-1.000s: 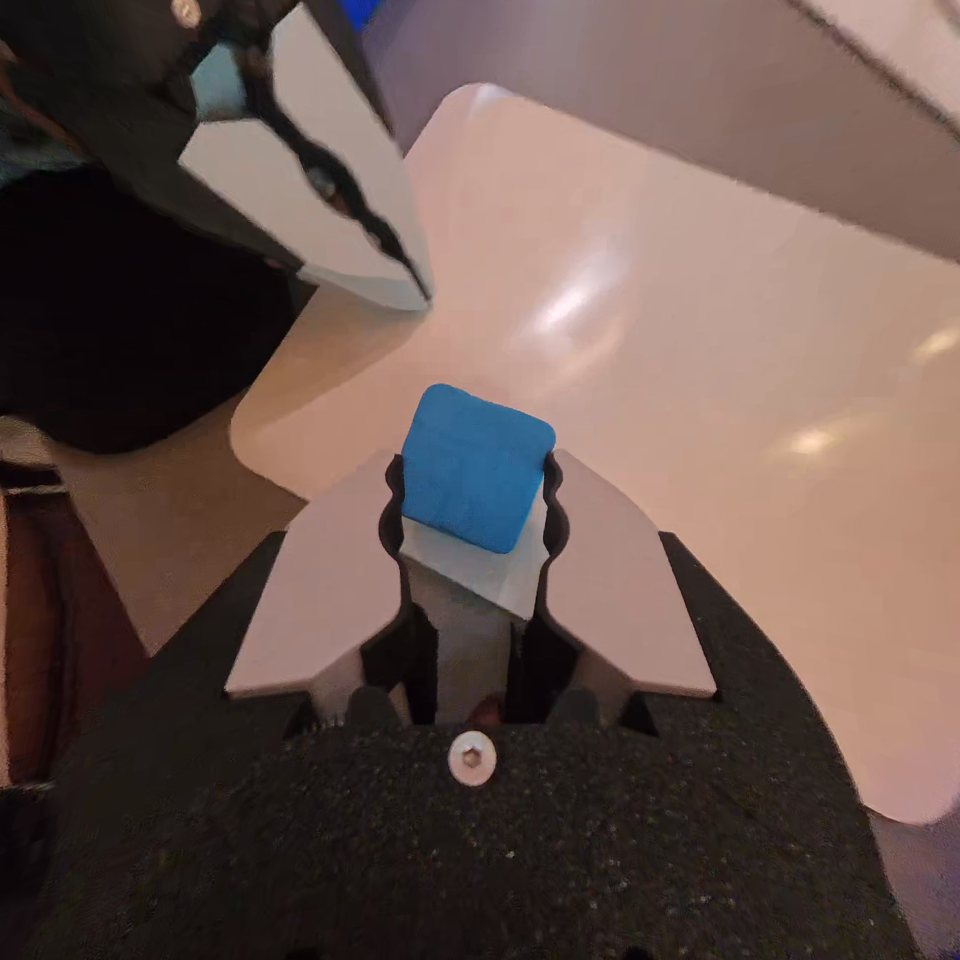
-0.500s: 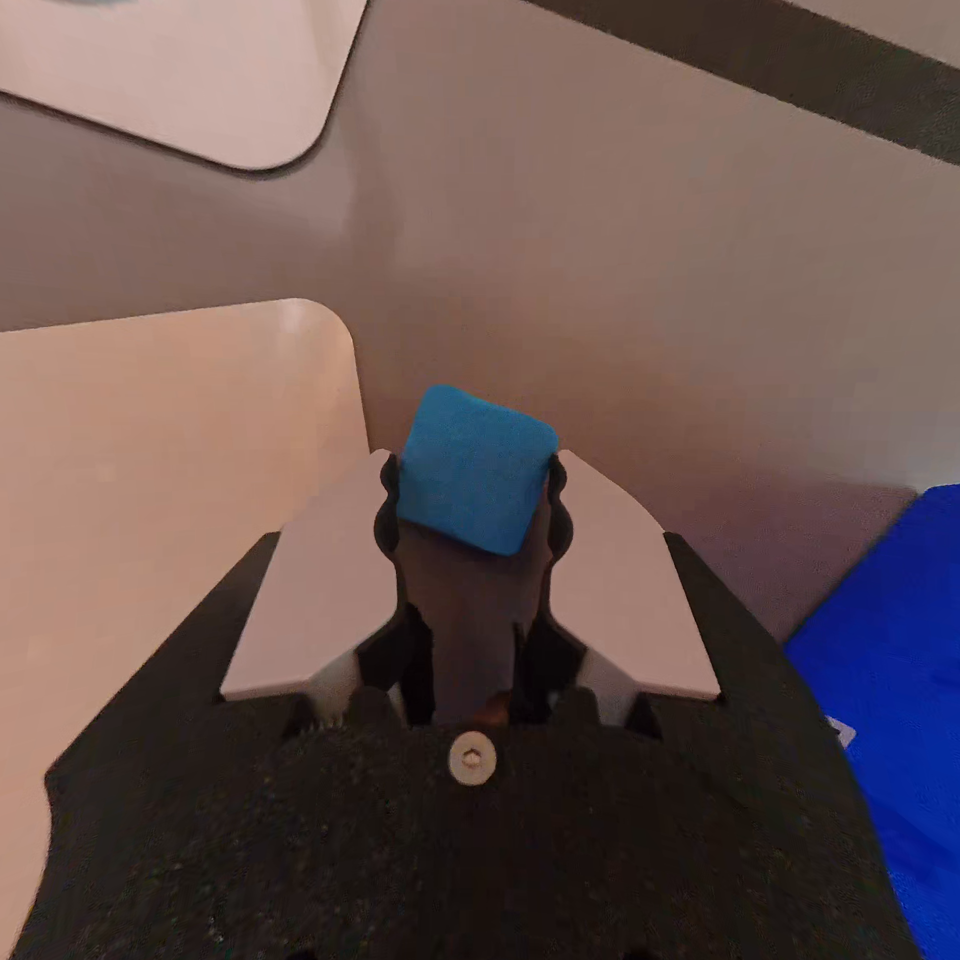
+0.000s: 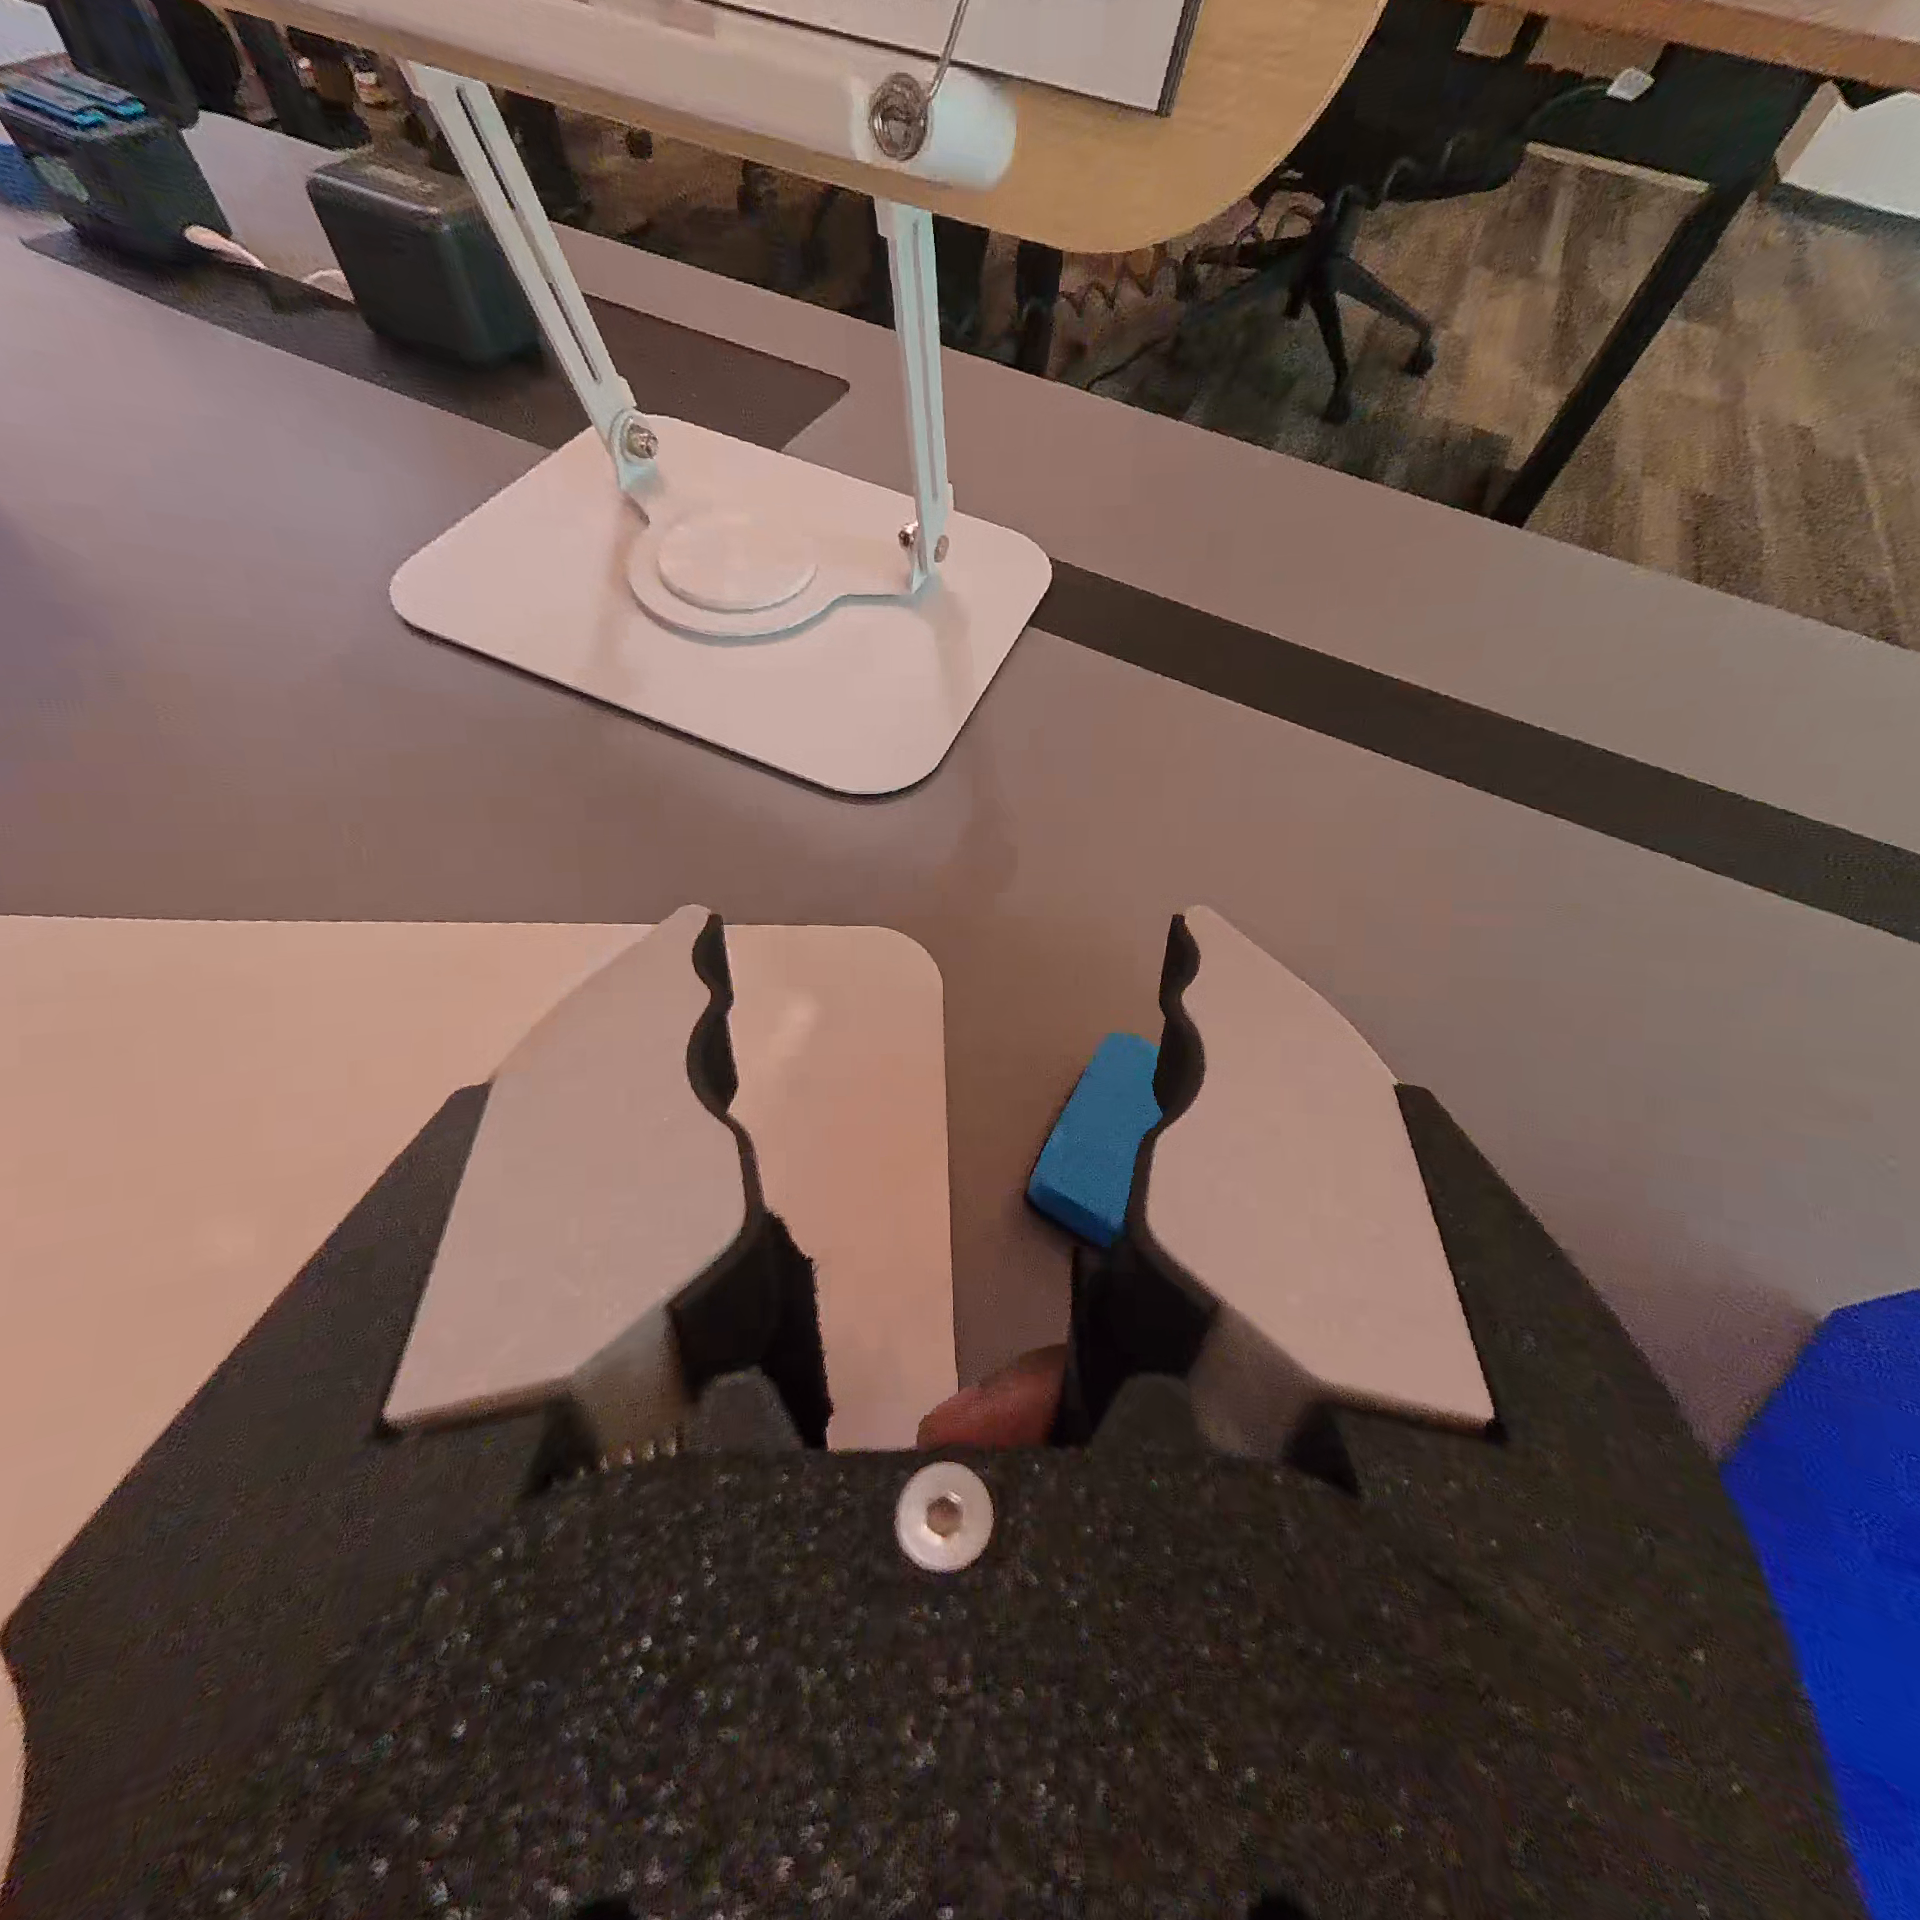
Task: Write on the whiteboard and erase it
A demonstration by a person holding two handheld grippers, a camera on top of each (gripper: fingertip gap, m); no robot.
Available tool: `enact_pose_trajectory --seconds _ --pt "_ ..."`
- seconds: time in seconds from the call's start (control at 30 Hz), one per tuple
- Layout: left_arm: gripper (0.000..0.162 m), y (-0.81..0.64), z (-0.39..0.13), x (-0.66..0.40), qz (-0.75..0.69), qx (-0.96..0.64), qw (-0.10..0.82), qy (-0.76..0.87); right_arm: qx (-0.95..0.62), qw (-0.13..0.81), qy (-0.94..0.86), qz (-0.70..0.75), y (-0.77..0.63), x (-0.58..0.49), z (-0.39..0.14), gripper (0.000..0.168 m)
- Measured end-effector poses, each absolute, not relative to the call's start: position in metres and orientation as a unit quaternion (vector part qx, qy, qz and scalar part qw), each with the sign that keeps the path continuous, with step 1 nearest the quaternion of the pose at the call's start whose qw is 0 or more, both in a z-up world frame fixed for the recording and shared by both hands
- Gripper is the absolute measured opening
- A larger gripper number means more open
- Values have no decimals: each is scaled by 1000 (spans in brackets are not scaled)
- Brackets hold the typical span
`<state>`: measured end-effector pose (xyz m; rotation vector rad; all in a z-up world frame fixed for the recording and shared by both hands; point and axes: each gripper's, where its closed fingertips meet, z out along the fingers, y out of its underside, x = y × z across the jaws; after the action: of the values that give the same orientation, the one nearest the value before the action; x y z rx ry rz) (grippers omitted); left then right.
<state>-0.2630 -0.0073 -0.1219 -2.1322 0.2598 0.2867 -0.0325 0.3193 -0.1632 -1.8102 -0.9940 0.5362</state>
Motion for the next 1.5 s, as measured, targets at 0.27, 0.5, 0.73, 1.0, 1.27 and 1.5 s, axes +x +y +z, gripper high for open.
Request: enact_pose_trajectory --seconds 0.27,0.5,0.73,1.0,1.27,1.5 --pt "39 -18 -241 -313 49 -969 237 44 -736 488 -416 219 316 -31 -160 77" --pt "19 -17 -247 -325 38 -974 222 32 -731 475 -441 214 308 -37 -164 75" --pt "18 17 -97 -336 -47 -732 669 -117 -553 529 -477 432 216 -97 -91 64" --pt "18 29 5 -190 -502 -380 776 -34 -349 327 -532 699 42 -136 -59 56" --pt "18 53 -25 -130 -408 -494 765 55 -360 274 -536 713 28 -137 -66 26" --pt "25 60 -69 -140 -205 -621 745 130 -425 295 -639 570 63 -126 -103 19"
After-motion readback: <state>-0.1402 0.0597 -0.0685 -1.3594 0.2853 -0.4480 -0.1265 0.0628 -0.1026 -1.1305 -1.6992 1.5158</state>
